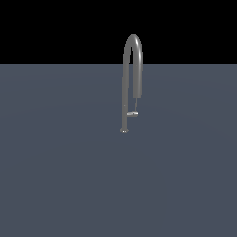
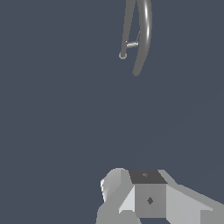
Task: Turn on the faucet by rotating a designated handle.
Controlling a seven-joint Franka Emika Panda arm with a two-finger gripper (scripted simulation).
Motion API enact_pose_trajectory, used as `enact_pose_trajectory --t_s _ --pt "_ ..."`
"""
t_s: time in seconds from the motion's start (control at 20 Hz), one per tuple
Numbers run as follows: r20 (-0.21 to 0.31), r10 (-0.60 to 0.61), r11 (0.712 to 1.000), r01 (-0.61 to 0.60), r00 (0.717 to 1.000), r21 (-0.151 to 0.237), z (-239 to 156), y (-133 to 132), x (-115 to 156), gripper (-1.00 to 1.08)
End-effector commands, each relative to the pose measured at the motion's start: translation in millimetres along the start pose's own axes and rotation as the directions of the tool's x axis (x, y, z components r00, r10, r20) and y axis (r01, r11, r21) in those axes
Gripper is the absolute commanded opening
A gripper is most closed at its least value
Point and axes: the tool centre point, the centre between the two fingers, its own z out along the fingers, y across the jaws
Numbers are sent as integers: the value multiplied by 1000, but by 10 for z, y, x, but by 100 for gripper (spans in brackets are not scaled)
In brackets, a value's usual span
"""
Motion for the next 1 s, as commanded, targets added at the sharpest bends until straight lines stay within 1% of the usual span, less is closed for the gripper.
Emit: enact_pose_trajectory --t_s 0.0,0.35,0.5,0.7,0.95 --pt "0 0 1000 0 1000 0 0 0 0 -100" --pt "25 -5 1000 5 1000 -3 52 -63 31 -100" --pt "28 -5 1000 5 1000 -1 41 -91 44 -100" --pt "7 -1 1000 1 1000 12 -52 -103 47 -100" --pt "-45 12 999 -10 999 45 -282 -107 39 -100"
